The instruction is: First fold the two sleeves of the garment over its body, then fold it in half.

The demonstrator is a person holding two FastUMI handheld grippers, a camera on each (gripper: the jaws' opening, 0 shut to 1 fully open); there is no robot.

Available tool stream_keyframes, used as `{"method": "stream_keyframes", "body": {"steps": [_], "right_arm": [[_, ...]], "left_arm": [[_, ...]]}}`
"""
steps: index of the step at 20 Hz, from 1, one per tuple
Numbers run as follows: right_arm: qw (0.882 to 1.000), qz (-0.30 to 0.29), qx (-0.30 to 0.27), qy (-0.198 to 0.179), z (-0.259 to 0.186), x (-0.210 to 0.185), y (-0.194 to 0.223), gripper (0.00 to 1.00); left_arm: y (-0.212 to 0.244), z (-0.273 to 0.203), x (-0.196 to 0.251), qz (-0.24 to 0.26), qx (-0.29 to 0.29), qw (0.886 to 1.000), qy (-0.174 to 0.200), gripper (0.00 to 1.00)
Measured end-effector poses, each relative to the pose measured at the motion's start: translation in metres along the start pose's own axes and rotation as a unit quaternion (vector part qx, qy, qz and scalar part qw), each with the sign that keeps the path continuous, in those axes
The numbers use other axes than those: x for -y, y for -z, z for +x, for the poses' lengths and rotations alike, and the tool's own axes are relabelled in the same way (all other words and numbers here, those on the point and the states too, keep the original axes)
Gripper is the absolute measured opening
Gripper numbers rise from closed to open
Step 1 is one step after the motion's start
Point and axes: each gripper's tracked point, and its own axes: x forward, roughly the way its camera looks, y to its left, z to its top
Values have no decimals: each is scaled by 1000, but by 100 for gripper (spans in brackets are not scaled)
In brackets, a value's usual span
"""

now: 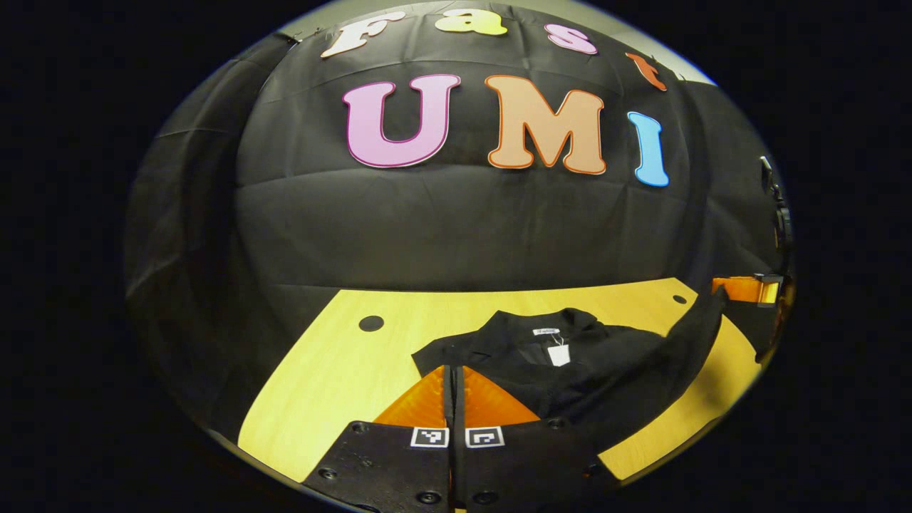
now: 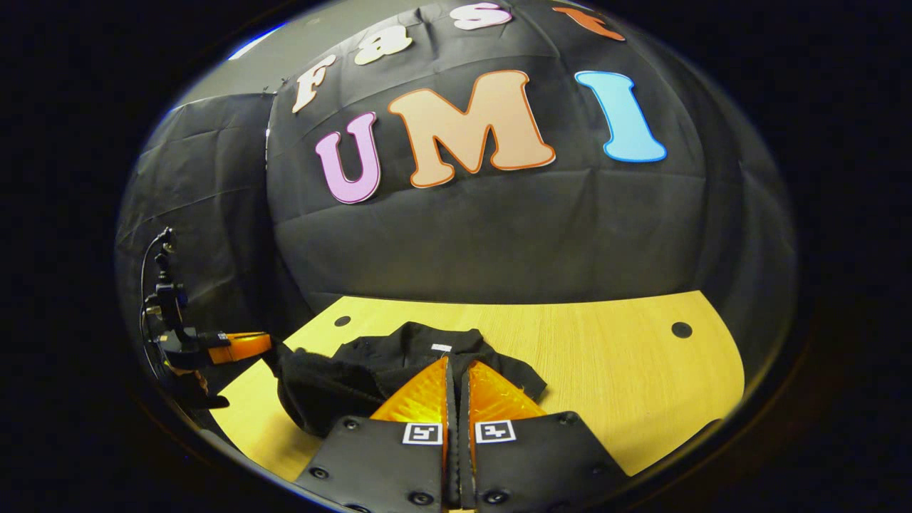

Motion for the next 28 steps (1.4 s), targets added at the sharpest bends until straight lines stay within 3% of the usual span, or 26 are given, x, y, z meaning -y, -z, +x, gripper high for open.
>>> {"method": "stream_keyframes", "body": {"steps": [4, 8, 9, 11, 12, 13, 14, 16, 17, 18, 26, 28], "right_arm": [[1000, 3, 1, 15, 19, 12, -7, 2], [999, 20, -13, 28, 43, 29, -2, 2], [999, 21, -20, 30, 50, 33, 0, 2], [999, 22, -23, 32, 57, 39, -1, 2], [999, 21, -25, 38, 59, 43, -3, 2], [998, 17, -27, 57, 53, 52, -1, 0], [997, 9, -9, 75, 50, 60, -9, 31], [994, -12, 38, 99, 48, 72, -37, 94], [993, -17, 56, 106, 44, 74, -46, 99], [992, -20, 65, 110, 39, 76, -51, 98], [990, -28, 82, 113, 15, 67, -50, 95], [989, -25, 88, 114, -1, 56, -47, 98]], "left_arm": [[6, 23, -10, 3, -15, 1000, -10, 0], [-13, 48, -9, 18, 16, 1000, -9, 0], [-14, 54, -11, -2, -2, 1000, -15, 0], [-24, 73, -8, -120, -14, 993, -9, 0], [-37, 83, -16, -146, -4, 989, -17, 0], [-47, 90, -32, -140, 6, 989, -49, 0], [-55, 94, -49, -109, 17, 991, -81, 0], [-61, 96, -56, -52, 20, 993, -104, 99], [-63, 91, -51, -43, 23, 994, -94, 88], [-64, 89, -46, -45, 29, 995, -89, 96], [-70, 48, -44, -48, 54, 993, -93, 95], [-72, 28, -41, -48, 62, 993, -90, 95]]}}
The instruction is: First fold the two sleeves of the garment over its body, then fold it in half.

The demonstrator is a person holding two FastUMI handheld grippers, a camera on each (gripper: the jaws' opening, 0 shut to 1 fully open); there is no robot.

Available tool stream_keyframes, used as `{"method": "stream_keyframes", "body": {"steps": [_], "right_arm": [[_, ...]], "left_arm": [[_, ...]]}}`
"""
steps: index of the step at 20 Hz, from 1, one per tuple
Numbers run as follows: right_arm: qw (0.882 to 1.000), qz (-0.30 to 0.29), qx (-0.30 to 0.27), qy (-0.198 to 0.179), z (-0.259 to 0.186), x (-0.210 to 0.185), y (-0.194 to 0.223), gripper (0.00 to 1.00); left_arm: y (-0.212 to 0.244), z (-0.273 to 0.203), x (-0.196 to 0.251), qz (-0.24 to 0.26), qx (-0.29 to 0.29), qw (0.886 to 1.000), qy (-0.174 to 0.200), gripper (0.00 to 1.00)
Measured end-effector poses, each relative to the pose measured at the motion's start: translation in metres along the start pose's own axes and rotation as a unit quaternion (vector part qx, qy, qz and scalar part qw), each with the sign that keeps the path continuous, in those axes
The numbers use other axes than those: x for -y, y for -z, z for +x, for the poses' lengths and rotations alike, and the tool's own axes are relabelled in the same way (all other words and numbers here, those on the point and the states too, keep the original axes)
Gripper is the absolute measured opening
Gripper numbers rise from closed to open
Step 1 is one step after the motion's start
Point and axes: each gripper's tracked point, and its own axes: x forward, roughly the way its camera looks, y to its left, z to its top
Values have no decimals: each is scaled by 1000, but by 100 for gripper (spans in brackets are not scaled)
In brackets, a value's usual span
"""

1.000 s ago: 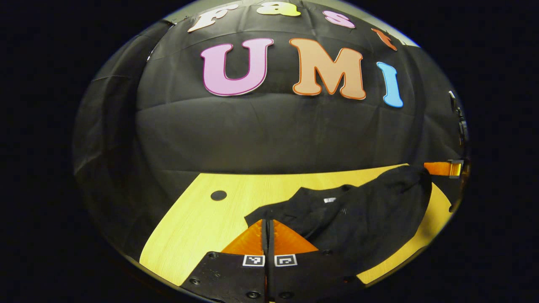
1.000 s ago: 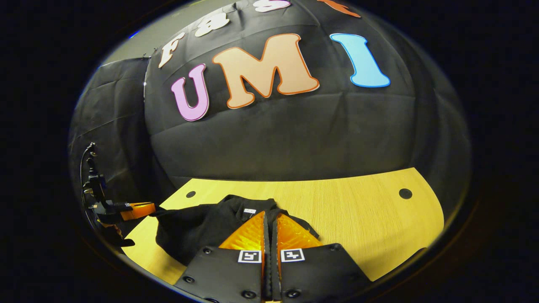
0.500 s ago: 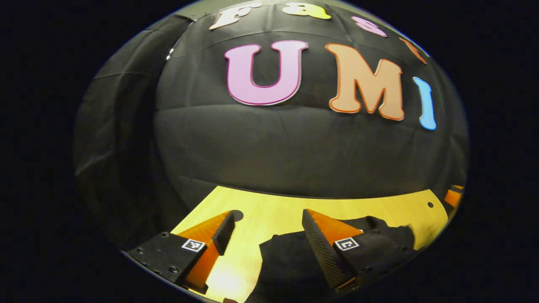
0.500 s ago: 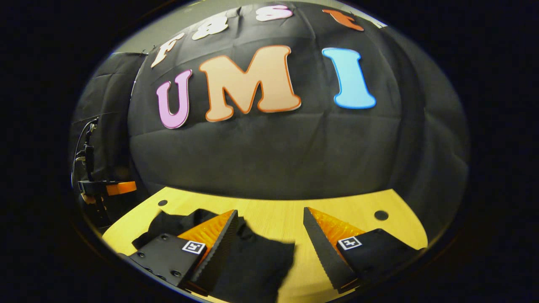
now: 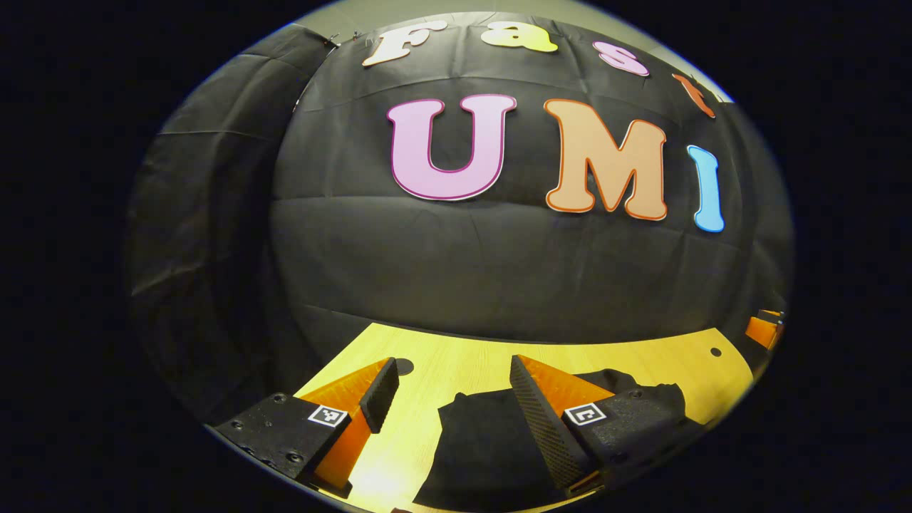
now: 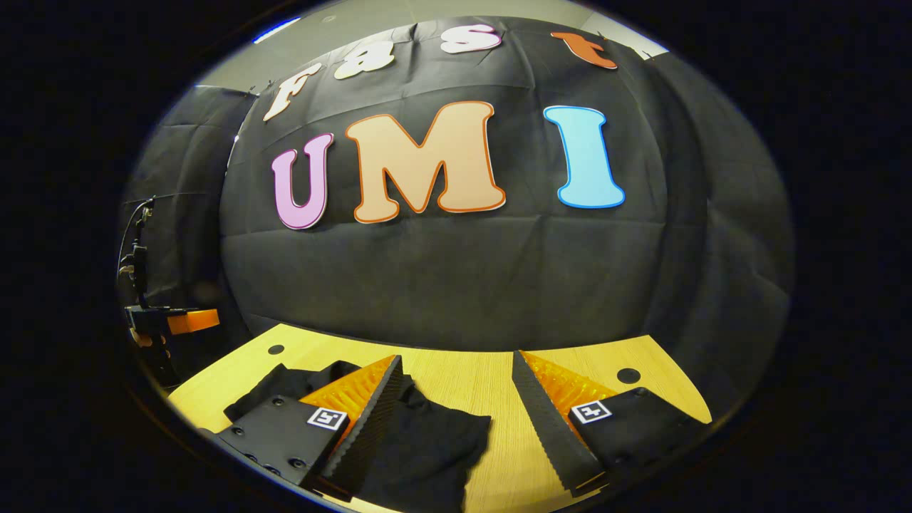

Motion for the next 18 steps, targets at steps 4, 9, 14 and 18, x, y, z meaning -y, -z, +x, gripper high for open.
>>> {"method": "stream_keyframes", "body": {"steps": [4, 9, 14, 18], "right_arm": [[999, -10, 29, 17, -47, -10, -8, 98], [998, -15, 45, 31, -112, -27, -2, 98], [997, -16, 69, 38, -172, -36, 10, 100], [996, -14, 78, 42, -220, -52, 22, 94]], "left_arm": [[-24, -49, -6, -4, 45, 999, 14, 94], [-36, -111, -22, -4, 72, 997, 26, 94], [-34, -170, -41, -4, 85, 996, 32, 93], [-24, -216, -49, -5, 88, 995, 38, 93]]}}
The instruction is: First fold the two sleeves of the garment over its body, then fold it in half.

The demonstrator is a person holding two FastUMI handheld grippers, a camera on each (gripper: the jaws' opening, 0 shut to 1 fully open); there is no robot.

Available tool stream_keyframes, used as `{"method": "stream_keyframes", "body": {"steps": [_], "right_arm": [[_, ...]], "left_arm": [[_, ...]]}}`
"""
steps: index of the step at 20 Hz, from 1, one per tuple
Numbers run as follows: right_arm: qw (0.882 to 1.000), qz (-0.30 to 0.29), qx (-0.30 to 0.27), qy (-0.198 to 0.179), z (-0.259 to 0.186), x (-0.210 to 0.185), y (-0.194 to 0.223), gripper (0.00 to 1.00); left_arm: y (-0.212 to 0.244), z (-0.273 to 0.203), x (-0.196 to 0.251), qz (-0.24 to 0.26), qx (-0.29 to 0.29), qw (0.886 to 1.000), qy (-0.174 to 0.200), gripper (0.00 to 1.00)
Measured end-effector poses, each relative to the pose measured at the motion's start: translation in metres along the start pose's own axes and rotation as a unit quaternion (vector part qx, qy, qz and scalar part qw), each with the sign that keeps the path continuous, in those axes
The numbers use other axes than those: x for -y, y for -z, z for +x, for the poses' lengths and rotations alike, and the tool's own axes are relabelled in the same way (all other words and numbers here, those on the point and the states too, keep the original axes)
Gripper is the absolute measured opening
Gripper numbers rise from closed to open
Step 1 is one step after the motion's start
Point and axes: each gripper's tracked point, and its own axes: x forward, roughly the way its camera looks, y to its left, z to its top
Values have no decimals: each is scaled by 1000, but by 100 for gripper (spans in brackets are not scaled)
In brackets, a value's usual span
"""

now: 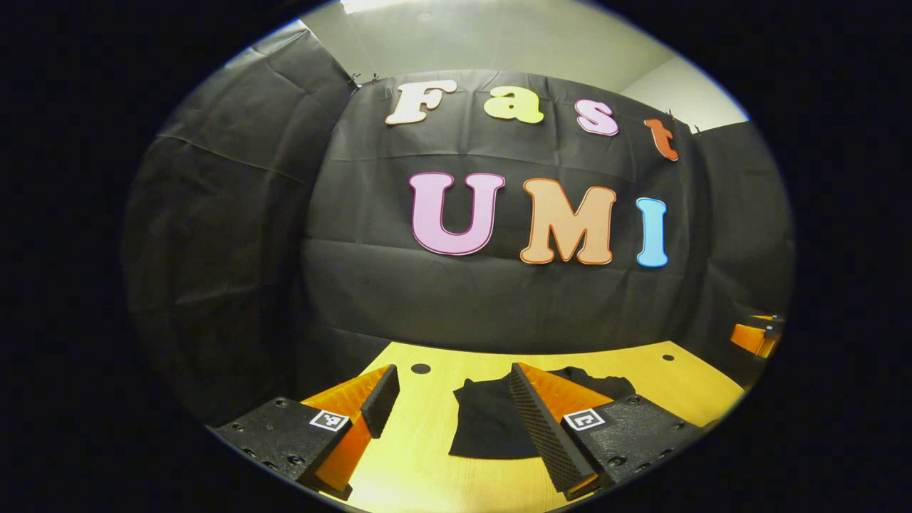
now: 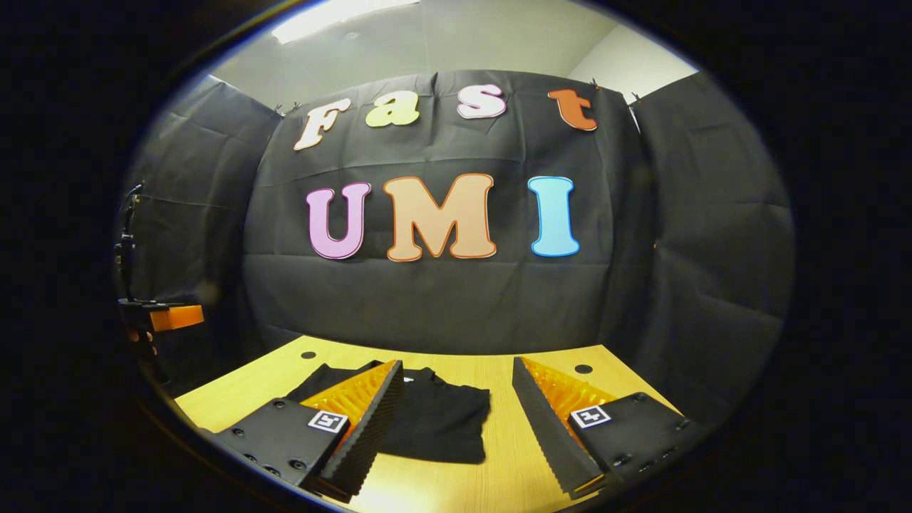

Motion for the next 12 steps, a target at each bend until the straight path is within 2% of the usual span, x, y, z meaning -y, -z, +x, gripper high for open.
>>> {"method": "stream_keyframes", "body": {"steps": [3, 5, 7, 9, 11, 12], "right_arm": [[1000, 6, 4, -1, -33, -11, 5, 97], [1000, 12, 5, -7, -53, -20, 8, 94], [1000, 19, 11, -9, -70, -26, 8, 97], [999, 28, 11, -14, -84, -32, 9, 94], [999, 28, 19, -23, -93, -36, 1, 97], [999, 25, 25, -23, -96, -35, -4, 94]], "left_arm": [[1, -35, 0, 1, 5, 1000, 6, 93], [-3, -54, 0, -1, 10, 1000, 10, 93], [-5, -70, -1, 4, 13, 1000, 13, 93], [-12, -85, -4, 19, 18, 1000, 12, 93], [-18, -92, -9, 29, 23, 999, 6, 93], [-22, -95, -10, 30, 25, 999, 3, 93]]}}
